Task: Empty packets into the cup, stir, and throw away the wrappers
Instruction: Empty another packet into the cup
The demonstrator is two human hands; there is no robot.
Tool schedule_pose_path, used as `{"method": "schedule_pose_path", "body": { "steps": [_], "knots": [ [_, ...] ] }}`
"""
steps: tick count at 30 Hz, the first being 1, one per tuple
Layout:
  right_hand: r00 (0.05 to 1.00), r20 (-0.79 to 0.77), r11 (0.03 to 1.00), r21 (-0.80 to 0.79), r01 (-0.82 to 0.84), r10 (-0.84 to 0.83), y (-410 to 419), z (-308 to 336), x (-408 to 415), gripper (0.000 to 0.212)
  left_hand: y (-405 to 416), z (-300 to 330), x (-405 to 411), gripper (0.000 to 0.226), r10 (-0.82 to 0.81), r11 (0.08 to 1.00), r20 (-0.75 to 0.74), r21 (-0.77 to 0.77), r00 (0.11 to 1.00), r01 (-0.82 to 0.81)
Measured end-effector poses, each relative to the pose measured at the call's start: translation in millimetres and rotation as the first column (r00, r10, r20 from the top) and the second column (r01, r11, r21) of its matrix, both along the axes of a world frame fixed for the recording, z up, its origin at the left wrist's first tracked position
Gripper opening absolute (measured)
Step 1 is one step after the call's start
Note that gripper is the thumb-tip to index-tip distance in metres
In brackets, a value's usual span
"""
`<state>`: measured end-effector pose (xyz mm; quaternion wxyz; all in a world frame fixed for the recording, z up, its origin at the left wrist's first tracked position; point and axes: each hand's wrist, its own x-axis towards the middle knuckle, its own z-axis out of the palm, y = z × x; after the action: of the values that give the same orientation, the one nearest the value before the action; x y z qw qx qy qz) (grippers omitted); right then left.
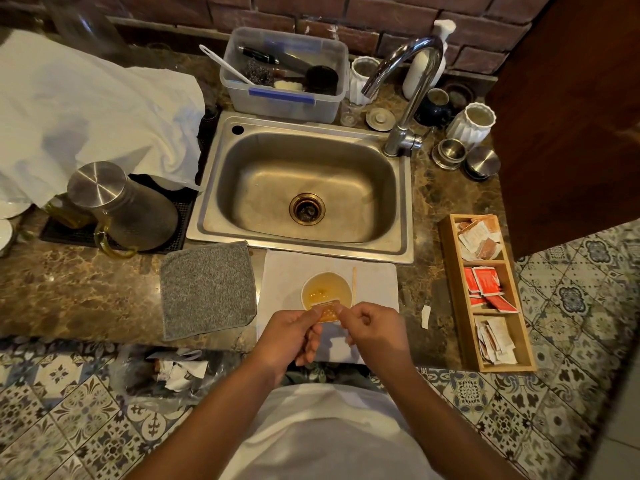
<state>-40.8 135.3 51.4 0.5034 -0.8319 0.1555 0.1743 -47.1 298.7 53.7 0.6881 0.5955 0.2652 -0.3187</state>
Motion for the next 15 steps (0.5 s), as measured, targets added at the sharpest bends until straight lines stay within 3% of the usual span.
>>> {"method": "schedule_pose_path", "body": {
  "steps": [2,7,11,15],
  "knots": [
    [1.000,0.023,1.000,-0.004,0.000,0.000,0,1,1,0.039,-2,-1,0,0.038,-0.003,1.000,-0.004,-0.001,1.000,0.003],
    [1.000,-0.023,0.982,0.188,0.002,0.002,-1,6,4,0.043,-3,0,-2,0.040,-0.025,1.000,-0.009,-0.001,1.000,0.025],
    [0.998,-0.044,0.994,0.099,0.049,-0.045,-1,3,8,0.040,-5,3,0,0.038,-0.036,0.999,0.002,0.012,0.999,0.036],
    [0.986,-0.140,0.981,0.161,0.112,-0.090,1,4,11,0.039,-5,6,0,0.038,-0.044,0.999,0.018,0.026,0.999,0.044]
  ]
}}
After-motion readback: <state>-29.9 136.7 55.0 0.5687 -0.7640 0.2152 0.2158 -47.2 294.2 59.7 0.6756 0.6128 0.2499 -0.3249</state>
